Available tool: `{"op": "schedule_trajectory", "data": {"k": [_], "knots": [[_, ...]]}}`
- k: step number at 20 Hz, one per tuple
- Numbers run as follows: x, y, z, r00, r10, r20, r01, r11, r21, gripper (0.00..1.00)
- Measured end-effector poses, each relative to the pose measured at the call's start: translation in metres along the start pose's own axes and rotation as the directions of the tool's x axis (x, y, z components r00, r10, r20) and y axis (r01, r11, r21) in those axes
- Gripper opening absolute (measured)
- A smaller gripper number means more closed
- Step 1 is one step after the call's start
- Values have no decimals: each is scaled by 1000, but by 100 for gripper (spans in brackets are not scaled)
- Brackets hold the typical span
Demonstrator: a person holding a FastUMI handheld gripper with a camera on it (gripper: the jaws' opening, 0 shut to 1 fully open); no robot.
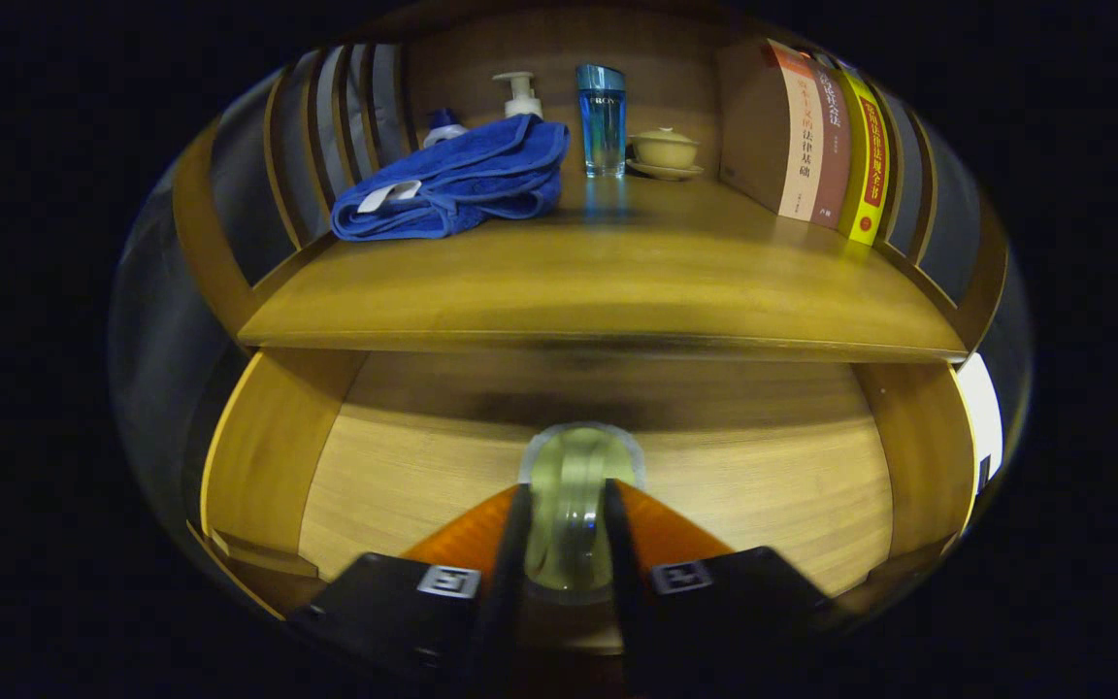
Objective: Pull open the drawer, take out the items inside it, and place them on the countertop above the cabinet.
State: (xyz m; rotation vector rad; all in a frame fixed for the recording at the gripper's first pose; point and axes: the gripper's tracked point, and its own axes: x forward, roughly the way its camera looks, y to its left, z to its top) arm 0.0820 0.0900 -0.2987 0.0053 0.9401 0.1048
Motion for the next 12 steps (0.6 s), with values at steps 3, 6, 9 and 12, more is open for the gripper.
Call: {"op": "schedule_trajectory", "data": {"k": [3,6,9,12], "knots": [[0,0,0,1000,8,-7,-7,1000,2,31],[-6,2,1,1000,27,6,-27,1000,8,27],[-14,-1,8,999,21,37,-21,1000,18,27],[-28,-10,15,998,10,69,-13,999,37,27]]}}
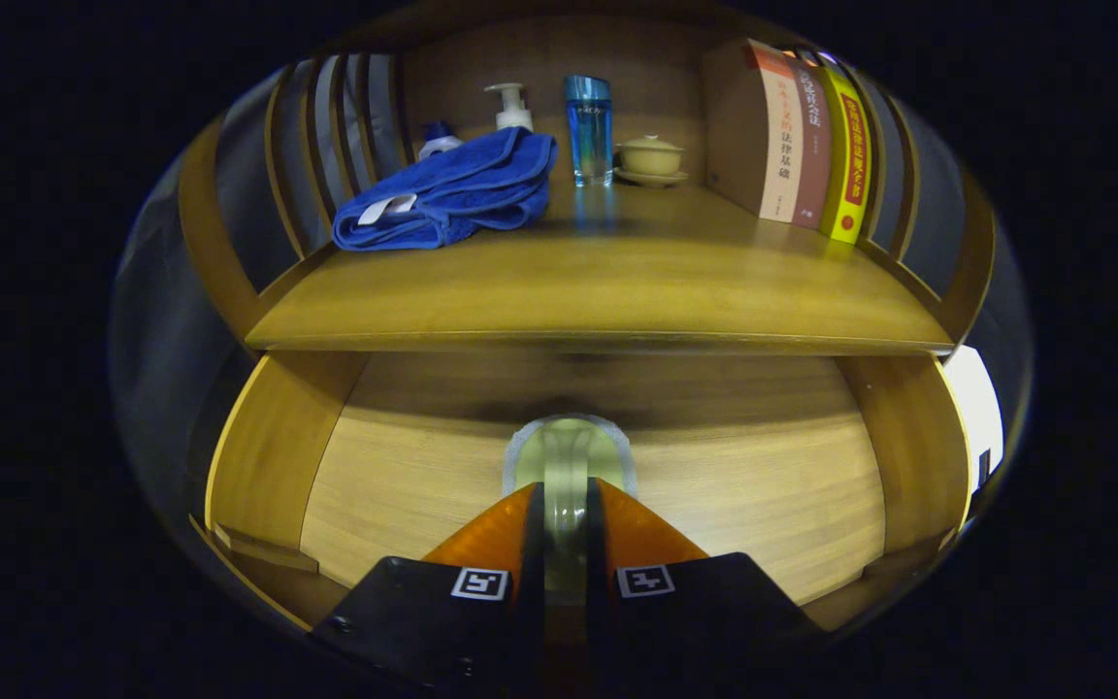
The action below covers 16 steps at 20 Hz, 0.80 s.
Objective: Pull open the drawer, take out the items inside it, and place them on the countertop above the cabinet.
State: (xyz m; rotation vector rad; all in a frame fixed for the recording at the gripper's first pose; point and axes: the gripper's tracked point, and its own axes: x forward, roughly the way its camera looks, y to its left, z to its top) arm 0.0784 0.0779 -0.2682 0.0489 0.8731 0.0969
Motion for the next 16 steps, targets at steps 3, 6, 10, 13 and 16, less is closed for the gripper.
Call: {"op": "schedule_trajectory", "data": {"k": [3,6,10,13,16], "knots": [[-21,-9,11,999,4,45,-5,1000,20,27],[-50,-17,30,994,10,104,-15,999,50,27],[-84,-20,78,971,32,237,-46,998,51,27],[-103,-17,120,944,57,325,-75,996,41,27],[-99,-17,159,929,40,368,-58,998,39,27]]}}
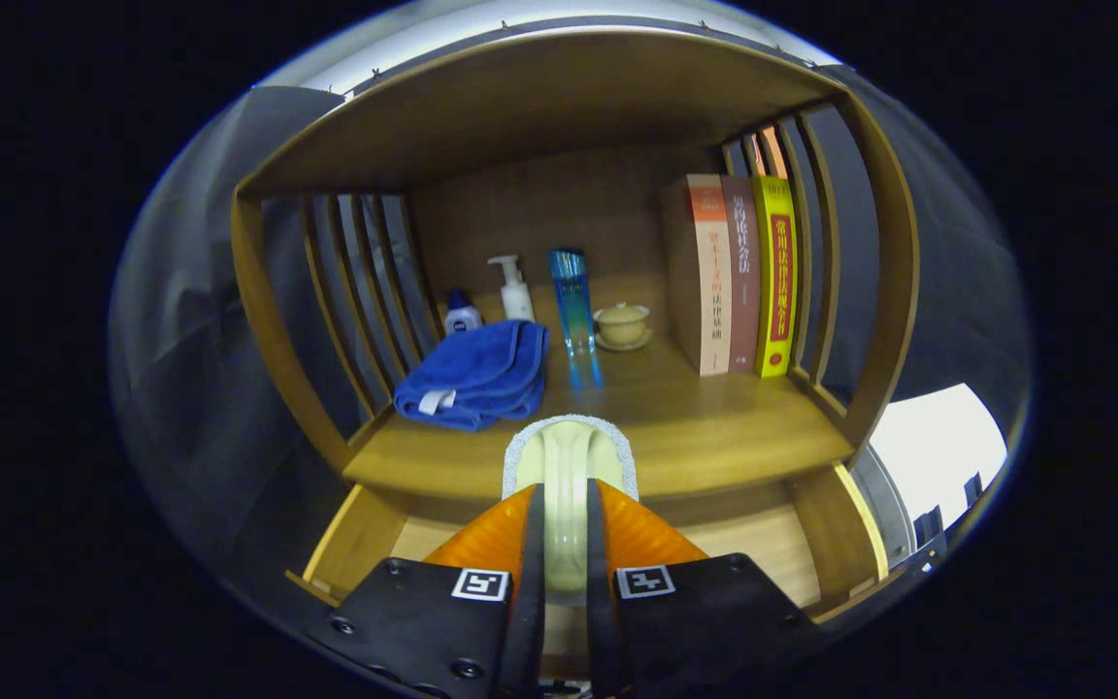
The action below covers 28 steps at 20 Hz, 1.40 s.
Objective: Pull open the drawer, take out the items inside it, and place them on the countertop above the cabinet.
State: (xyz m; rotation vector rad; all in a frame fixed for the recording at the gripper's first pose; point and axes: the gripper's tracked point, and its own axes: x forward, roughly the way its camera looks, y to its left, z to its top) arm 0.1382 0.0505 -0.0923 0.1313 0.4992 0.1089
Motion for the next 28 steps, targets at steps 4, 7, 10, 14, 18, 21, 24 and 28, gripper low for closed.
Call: {"op": "schedule_trajectory", "data": {"k": [4,7,10,14,18,21,24,28], "knots": [[38,1,27,999,-29,30,30,999,-36,27],[70,2,31,999,-40,23,41,998,-39,27],[101,-5,22,998,-66,-19,65,996,-58,27],[121,-13,16,994,-92,-59,88,994,-66,27],[132,-12,9,993,-90,-81,85,994,-68,27],[130,-18,12,991,-111,-73,105,992,-76,38],[129,-16,15,993,-101,-66,97,993,-69,58],[124,-12,14,993,-88,-74,83,995,-61,86]]}}
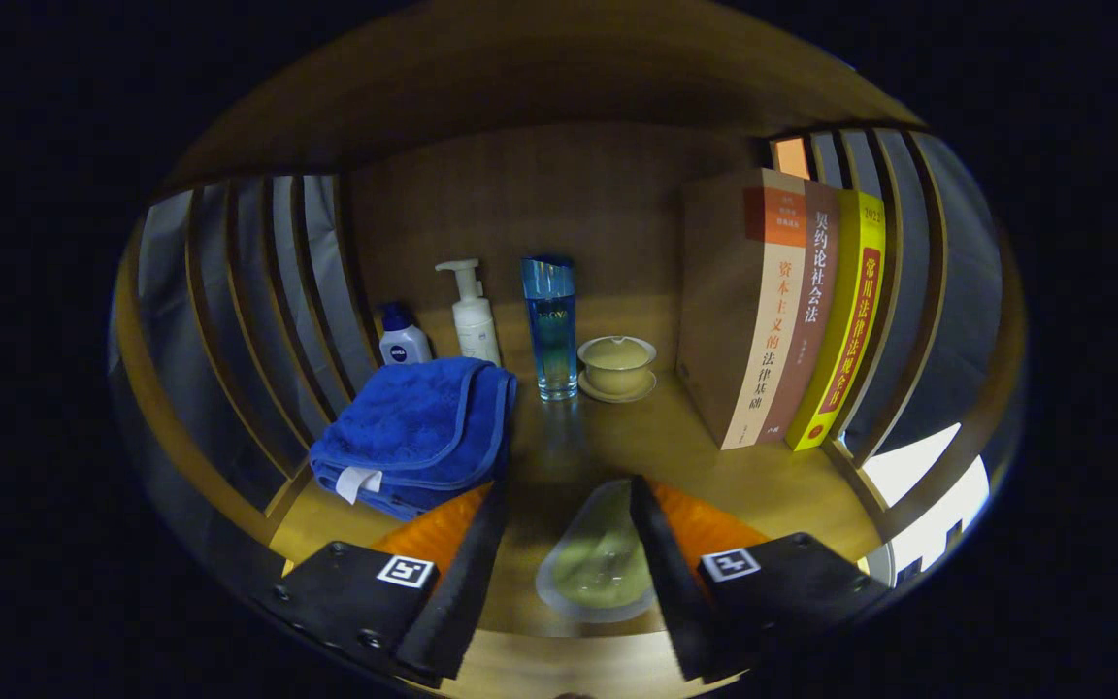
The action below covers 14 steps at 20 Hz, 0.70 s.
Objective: Pull open the drawer, take out the items inside it, and place them on the countertop above the cabinet.
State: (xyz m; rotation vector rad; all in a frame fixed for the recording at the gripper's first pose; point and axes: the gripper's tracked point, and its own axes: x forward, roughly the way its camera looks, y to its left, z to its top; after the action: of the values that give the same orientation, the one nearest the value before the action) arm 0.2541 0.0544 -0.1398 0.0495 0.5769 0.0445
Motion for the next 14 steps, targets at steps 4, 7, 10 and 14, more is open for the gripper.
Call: {"op": "schedule_trajectory", "data": {"k": [4,7,10,14], "knots": [[-8,1,5,1000,-1,12,1,1000,-1,93],[-22,2,10,999,-4,36,4,1000,-1,94],[-47,8,19,997,13,82,-12,1000,-14,94],[-83,15,31,987,27,159,-20,999,-40,94]]}}
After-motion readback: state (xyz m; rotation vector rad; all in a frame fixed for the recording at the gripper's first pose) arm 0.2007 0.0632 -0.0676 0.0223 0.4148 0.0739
